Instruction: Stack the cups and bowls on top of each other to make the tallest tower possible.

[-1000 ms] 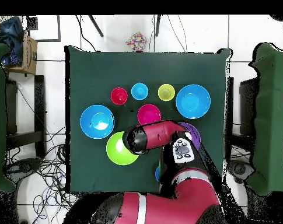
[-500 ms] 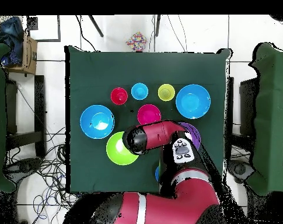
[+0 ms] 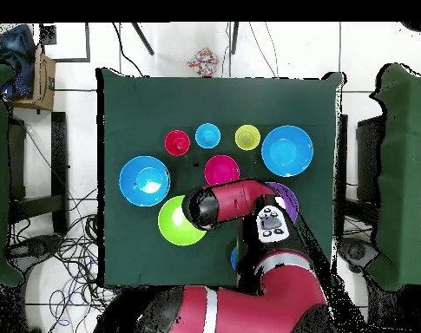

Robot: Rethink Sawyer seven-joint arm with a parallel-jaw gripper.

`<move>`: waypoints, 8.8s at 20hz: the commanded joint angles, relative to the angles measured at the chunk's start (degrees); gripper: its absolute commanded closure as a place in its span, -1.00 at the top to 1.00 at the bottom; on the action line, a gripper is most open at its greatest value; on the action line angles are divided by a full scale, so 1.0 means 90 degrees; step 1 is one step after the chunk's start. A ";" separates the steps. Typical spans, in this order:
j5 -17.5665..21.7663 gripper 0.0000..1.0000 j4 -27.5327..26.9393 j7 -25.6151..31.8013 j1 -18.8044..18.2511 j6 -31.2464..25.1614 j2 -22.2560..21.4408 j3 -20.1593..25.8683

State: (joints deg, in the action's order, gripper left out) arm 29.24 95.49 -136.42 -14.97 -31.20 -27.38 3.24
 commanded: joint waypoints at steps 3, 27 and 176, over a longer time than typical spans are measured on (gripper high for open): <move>0.0142 -1.00 -0.0209 -0.0059 0.0235 0.0166 -0.0046 0.0129; -0.0033 -1.00 -0.0207 -0.0145 0.0137 0.0479 0.0021 0.0236; -0.2721 -1.00 -0.0341 -0.0132 0.1549 -0.1288 -0.0113 -0.0566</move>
State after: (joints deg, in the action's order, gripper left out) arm 3.61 92.56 -136.42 -1.22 -45.28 -28.43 -5.64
